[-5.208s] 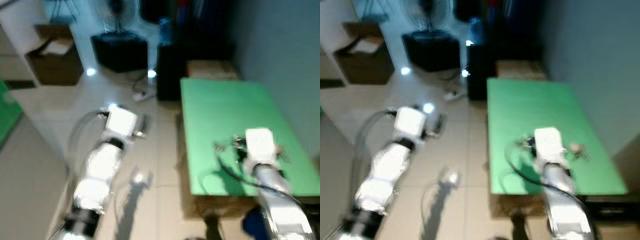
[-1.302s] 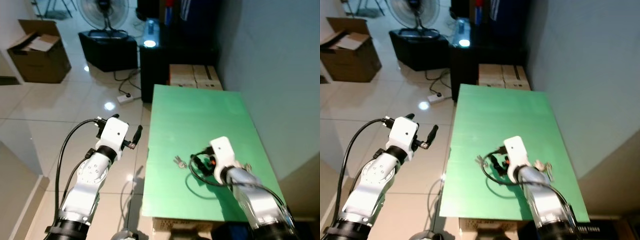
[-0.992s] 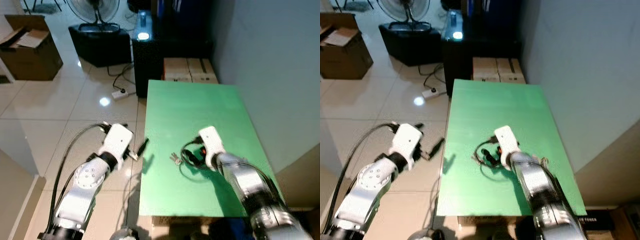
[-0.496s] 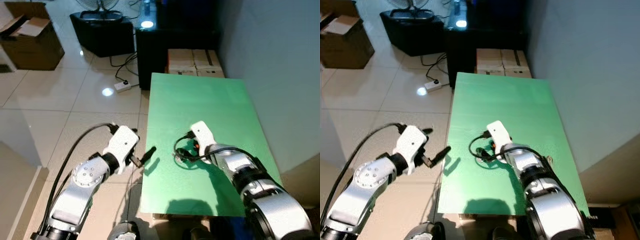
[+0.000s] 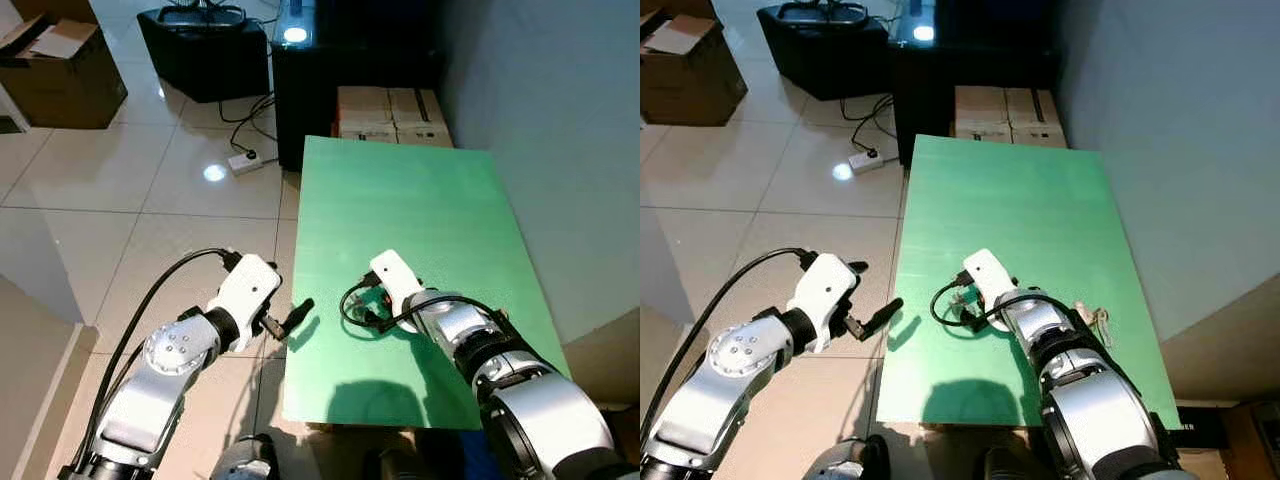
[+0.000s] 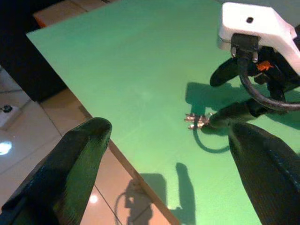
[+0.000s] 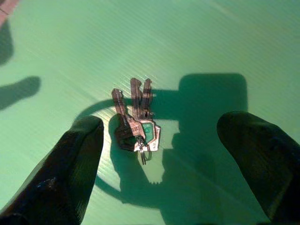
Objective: Hang keys on a hook
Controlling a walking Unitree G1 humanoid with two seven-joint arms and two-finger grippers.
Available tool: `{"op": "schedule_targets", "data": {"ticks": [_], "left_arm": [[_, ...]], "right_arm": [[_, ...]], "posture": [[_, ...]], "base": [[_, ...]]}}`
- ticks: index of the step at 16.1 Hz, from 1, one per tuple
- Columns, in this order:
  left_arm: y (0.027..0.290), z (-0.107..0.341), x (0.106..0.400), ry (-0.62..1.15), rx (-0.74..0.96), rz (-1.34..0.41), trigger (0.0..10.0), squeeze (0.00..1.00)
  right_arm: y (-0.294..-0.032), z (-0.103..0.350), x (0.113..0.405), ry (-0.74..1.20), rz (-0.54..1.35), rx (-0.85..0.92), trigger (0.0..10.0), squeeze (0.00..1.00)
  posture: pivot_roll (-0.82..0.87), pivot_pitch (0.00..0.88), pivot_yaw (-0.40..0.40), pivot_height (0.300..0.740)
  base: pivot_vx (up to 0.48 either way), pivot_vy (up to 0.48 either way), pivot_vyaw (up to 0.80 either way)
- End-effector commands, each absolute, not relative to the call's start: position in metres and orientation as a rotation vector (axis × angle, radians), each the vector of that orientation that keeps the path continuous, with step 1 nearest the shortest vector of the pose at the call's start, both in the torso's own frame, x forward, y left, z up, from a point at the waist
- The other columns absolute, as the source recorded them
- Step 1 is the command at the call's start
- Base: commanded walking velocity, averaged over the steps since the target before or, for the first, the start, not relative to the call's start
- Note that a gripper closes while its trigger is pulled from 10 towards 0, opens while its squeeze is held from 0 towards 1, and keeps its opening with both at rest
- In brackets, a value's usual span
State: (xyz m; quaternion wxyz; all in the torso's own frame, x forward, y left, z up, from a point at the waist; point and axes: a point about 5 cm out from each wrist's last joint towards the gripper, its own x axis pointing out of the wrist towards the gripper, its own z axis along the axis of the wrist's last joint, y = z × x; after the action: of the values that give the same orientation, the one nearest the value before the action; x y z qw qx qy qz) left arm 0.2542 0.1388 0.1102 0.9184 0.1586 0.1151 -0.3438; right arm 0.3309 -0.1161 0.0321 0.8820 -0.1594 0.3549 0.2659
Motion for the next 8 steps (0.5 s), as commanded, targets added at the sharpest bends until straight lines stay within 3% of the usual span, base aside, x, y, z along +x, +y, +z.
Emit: {"op": "schedule_targets", "data": {"ticks": [1,2,4,8], "left_arm": [[0.1372,0.1098,0.2492,0.254,0.32,-0.742,10.0,0.0],[0.137,0.1093,0.2468,0.267,0.321,-0.765,10.0,0.0],[0.1328,0.1098,0.2424,0.29,0.306,-0.832,10.0,0.0],[0.1293,0.11,0.2397,0.312,0.294,-0.861,10.0,0.0]], "right_arm": [[-0.1201,0.0308,0.3305,0.754,0.544,-0.349,10.0,0.0],[-0.1199,0.0306,0.3302,0.761,0.55,-0.337,9.5,0.0],[-0.1212,0.0315,0.3311,0.761,0.548,-0.339,2.6,0.0],[-0.1199,0.0293,0.3292,0.773,0.561,-0.353,0.0,0.0]], "posture": [[0.01,0.167,-0.035,0.74],[0.01,0.167,-0.035,0.74],[0.01,0.163,-0.042,0.74],[0.01,0.158,-0.061,0.74]], "base": [[0.0,0.0,0.0],[0.0,0.0,0.0],[0.0,0.0,0.0],[0.0,0.0,0.0]]}}
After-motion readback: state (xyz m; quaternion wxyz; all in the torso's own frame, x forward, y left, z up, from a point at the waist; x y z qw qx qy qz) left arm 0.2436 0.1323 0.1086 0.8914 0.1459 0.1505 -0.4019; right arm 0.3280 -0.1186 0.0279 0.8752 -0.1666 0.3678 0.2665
